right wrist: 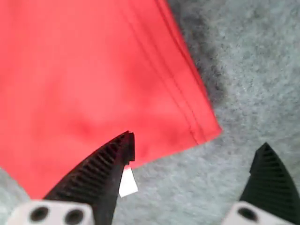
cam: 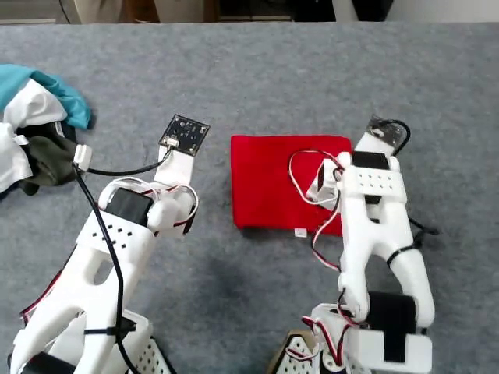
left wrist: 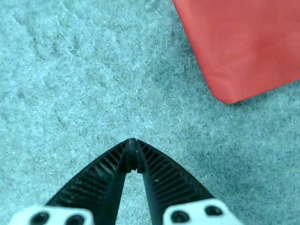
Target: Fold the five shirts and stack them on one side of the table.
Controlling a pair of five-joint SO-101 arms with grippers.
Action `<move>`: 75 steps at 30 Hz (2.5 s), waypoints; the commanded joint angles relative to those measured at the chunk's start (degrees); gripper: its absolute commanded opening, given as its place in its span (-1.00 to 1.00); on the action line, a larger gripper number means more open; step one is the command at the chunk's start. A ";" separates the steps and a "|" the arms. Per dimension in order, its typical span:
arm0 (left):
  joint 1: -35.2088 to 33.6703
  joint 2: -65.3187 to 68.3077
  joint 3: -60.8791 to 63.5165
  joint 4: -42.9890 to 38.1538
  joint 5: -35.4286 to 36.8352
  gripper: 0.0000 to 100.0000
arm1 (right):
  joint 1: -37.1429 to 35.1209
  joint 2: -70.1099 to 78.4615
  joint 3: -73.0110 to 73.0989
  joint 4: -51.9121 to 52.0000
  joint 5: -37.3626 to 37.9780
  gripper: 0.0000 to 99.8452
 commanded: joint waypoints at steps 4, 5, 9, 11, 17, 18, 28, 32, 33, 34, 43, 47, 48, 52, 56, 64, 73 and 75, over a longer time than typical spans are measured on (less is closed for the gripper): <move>-0.35 -1.27 1.14 -0.18 0.53 -0.96 | -1.01 5.41 -0.40 -2.20 -2.64 0.09; -0.35 -1.27 1.14 -0.18 0.53 -0.96 | -1.19 5.85 -0.48 -2.20 -2.64 0.15; -0.35 -1.27 1.23 -0.18 0.44 -0.96 | -1.80 5.93 -0.84 -2.29 -2.64 0.15; -0.35 -1.27 1.23 -0.18 0.44 -0.96 | -2.24 6.11 -1.19 -2.29 -2.64 0.13; -0.35 -1.27 1.23 -0.18 0.53 -0.96 | -2.42 6.46 -1.98 -8.00 -2.64 0.12; -0.35 -1.27 1.23 -0.18 0.53 -0.96 | -2.42 6.55 -1.80 -9.76 -2.64 0.09; -0.35 -1.27 0.88 0.00 0.35 -0.96 | -2.24 6.55 3.65 -18.64 -2.64 -0.20; -0.09 -1.27 1.23 -0.18 0.26 -0.96 | -2.15 6.55 5.32 -18.90 -2.64 -0.14; 0.00 -1.27 1.23 -0.18 0.26 -0.96 | -2.33 6.55 5.58 -18.90 -2.64 -0.12; 0.09 -1.27 1.23 -0.18 0.26 -0.96 | -2.33 6.55 5.58 -18.81 -2.64 -0.11; 0.09 -1.27 1.32 0.18 0.44 -0.96 | -2.33 6.55 6.37 -19.16 -2.81 -0.07; 0.09 -1.27 1.32 0.44 0.62 -0.96 | -2.33 9.36 6.11 -21.80 -4.40 -0.08; 0.09 -1.27 1.23 1.14 0.62 -0.96 | -2.42 10.15 5.76 -22.15 -4.31 -0.08; 0.09 -1.27 0.79 2.20 0.62 -0.96 | -2.42 13.58 1.54 -19.34 -4.66 -0.08; -0.26 -1.27 0.79 2.29 0.62 -0.96 | -2.42 15.25 -0.40 -18.11 -4.57 -0.08; 0.00 -1.27 0.88 2.29 0.62 -0.96 | -2.42 15.87 -1.89 -18.11 -1.67 -0.50; -0.18 -1.27 0.88 3.78 0.62 -0.96 | -2.33 15.43 -2.24 -18.02 -0.88 -0.86; -0.35 -1.27 0.88 3.78 0.62 -0.96 | -2.33 15.43 -3.12 -17.93 -0.79 -0.98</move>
